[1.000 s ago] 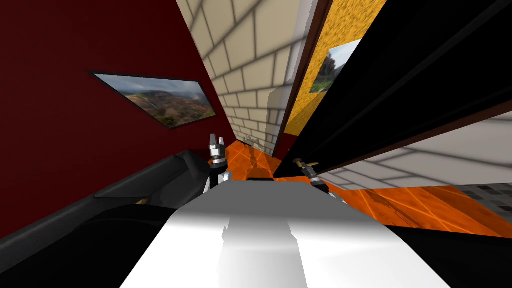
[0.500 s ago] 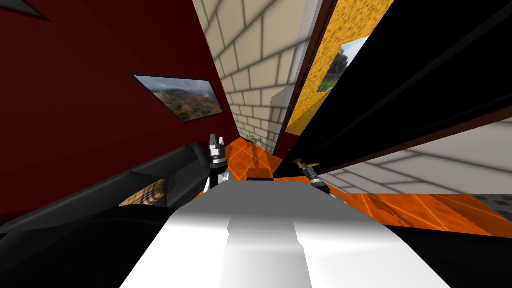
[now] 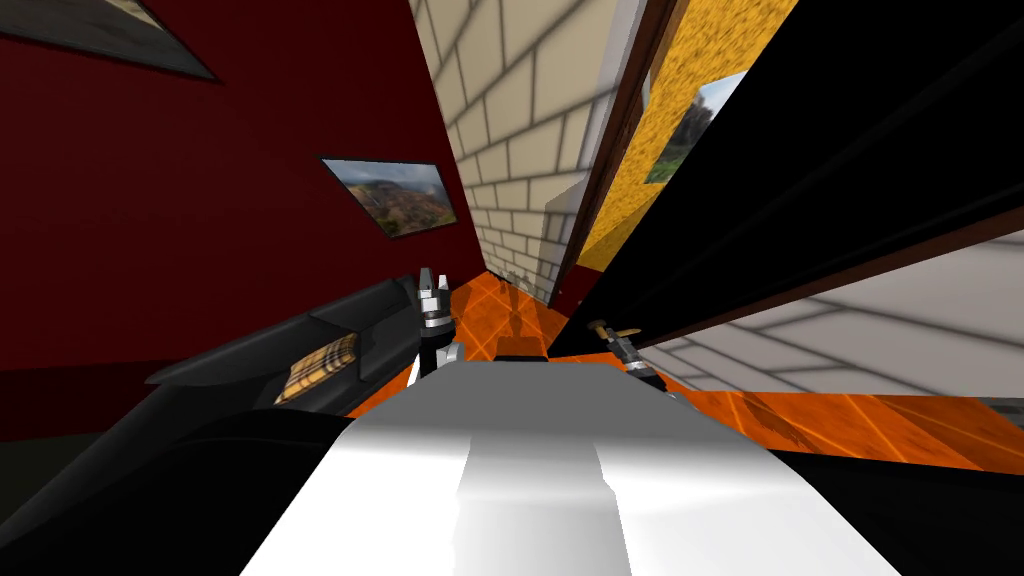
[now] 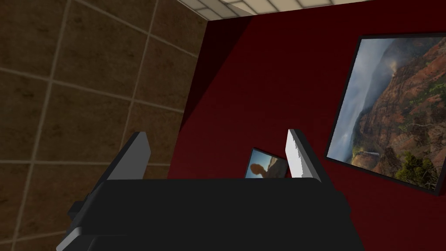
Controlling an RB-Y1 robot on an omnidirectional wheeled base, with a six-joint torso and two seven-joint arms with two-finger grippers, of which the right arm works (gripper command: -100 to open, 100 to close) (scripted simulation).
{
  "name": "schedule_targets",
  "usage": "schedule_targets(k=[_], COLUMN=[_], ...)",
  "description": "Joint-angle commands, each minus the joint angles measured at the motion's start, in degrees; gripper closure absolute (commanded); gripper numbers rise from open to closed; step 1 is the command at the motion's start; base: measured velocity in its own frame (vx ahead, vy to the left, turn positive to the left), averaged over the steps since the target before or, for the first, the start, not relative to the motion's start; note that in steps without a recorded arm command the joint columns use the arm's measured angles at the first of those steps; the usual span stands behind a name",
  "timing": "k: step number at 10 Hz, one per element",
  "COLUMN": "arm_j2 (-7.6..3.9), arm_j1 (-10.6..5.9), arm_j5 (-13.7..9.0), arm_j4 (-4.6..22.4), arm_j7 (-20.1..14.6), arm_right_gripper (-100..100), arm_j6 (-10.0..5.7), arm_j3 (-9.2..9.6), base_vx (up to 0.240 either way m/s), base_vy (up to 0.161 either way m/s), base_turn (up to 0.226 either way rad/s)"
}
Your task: Pull the door open
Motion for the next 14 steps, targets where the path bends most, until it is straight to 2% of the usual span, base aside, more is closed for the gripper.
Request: schedule_targets(k=[1,10,12,14], arm_j2=[0.0,-0.89,-1.06,-0.98], arm_j1=[0.0,0.45,0.52,0.03], arm_j5=[0.0,2.0,2.3,2.6], arm_j4=[0.0,3.3,3.8,4.5], arm_j7=[0.0,-0.5,-0.5,-0.5], arm_right_gripper=[100,100,100,100], arm_j6=[0.0,-4.93,-5.72,-5.84], arm_j3=[0.0,-2.05,-2.41,-2.35], base_vx=[-0.067,-0.197,-0.206,-0.108], base_vy=[-0.042,-0.081,-0.051,-0.031], base_turn=[0.034,0.171,0.119,0.081])
